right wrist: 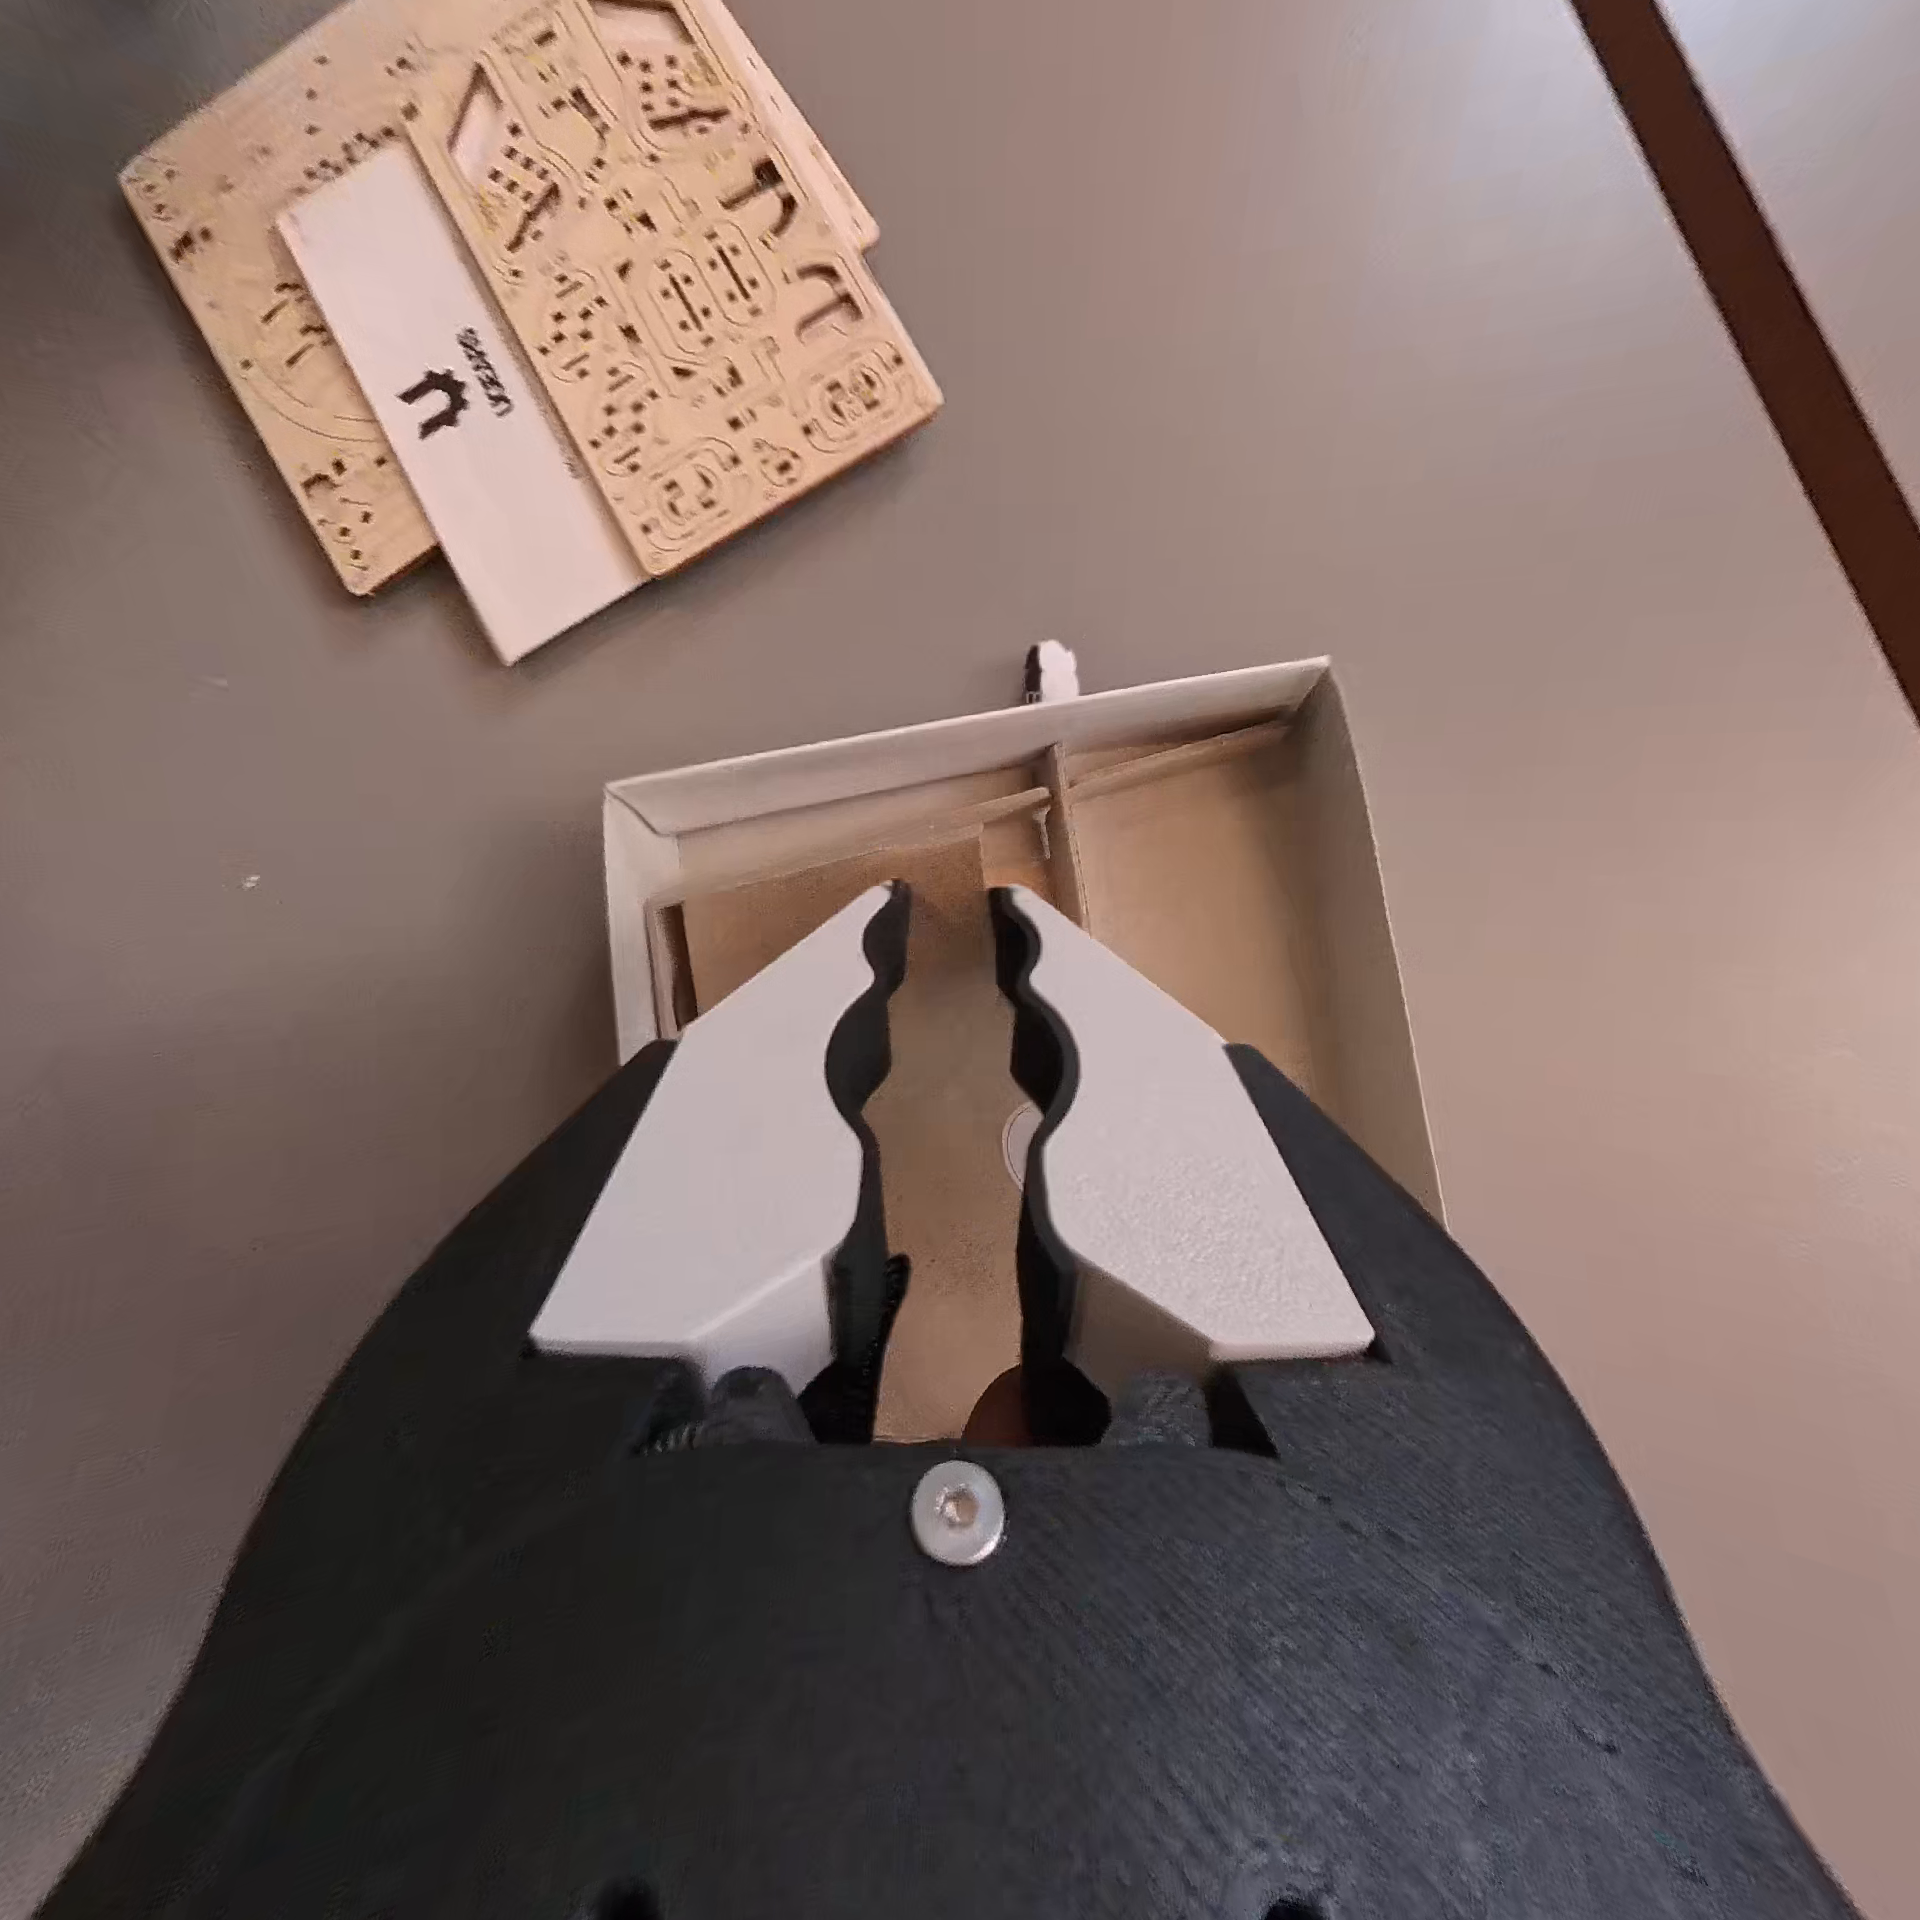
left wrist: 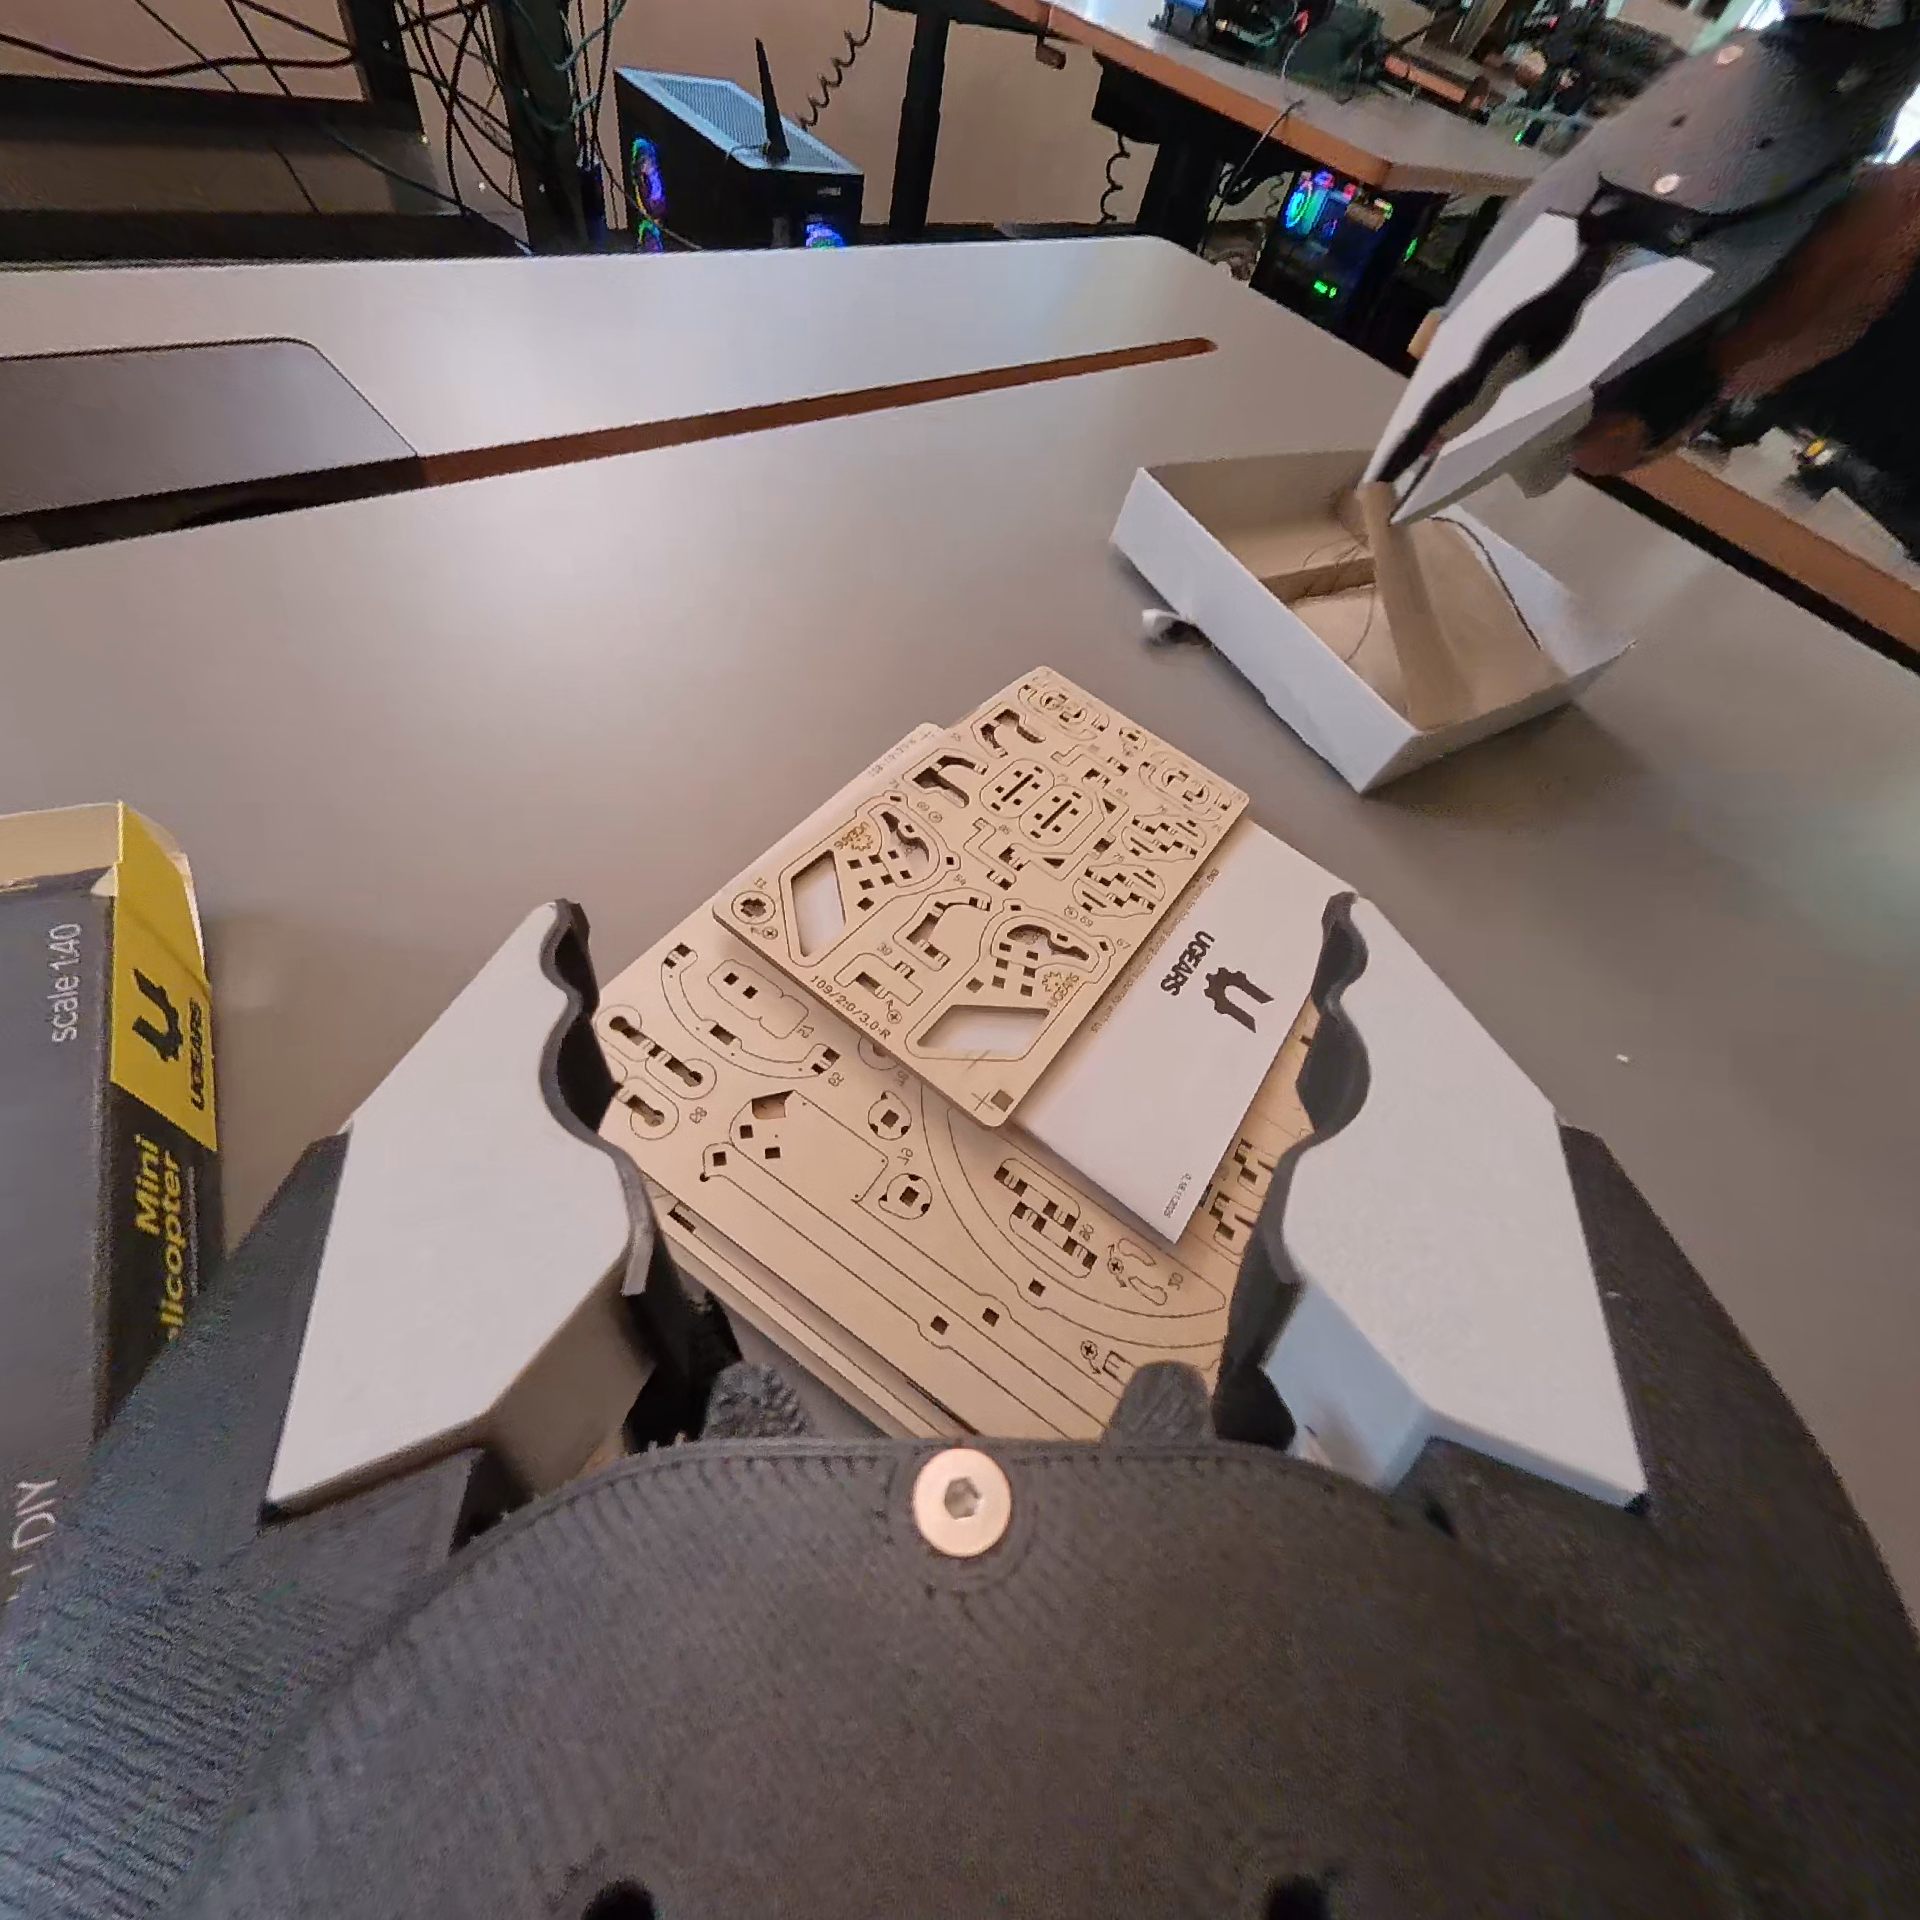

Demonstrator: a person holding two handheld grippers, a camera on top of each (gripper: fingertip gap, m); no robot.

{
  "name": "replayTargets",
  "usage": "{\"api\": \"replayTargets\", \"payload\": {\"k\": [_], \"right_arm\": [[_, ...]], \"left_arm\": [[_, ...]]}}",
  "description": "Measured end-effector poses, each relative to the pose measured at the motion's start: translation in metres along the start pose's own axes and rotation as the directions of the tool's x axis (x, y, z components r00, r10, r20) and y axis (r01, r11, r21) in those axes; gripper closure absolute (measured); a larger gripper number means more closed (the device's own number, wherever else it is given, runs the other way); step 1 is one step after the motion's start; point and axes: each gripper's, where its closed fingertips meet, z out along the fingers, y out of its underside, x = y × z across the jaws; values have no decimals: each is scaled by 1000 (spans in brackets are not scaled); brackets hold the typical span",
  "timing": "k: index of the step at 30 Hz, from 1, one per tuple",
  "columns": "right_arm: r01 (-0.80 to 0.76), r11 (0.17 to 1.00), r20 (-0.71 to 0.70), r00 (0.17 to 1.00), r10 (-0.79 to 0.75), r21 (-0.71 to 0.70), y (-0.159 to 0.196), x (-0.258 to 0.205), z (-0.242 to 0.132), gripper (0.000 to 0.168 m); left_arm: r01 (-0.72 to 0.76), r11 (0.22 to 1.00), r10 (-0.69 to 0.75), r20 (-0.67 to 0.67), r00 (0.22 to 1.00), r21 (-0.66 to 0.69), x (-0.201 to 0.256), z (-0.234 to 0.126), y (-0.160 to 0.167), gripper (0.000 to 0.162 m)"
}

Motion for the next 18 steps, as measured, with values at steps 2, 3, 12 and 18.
{"api": "replayTargets", "payload": {"k": [2, 3, 12, 18], "right_arm": [[30, 999, -40, 999, -29, 23, -2, -12, -9, 160], [52, 998, -63, 997, -50, 34, -3, -19, -14, 162], [213, 974, -392, 905, -165, 81, 0, -86, -42, 168], [227, 969, -512, 847, -146, 100, 9, -114, -38, 168]], "left_arm": [[-1, 1000, 1, -7, 1000, 13, 0, 0, -3, 26], [-1, 1000, 1, -10, 1000, 19, 1, 1, -4, 27], [15, 998, -13, -29, 999, 55, 1, -1, -8, 29], [17, 998, -15, -38, 999, 56, 1, 0, -7, 29]]}}
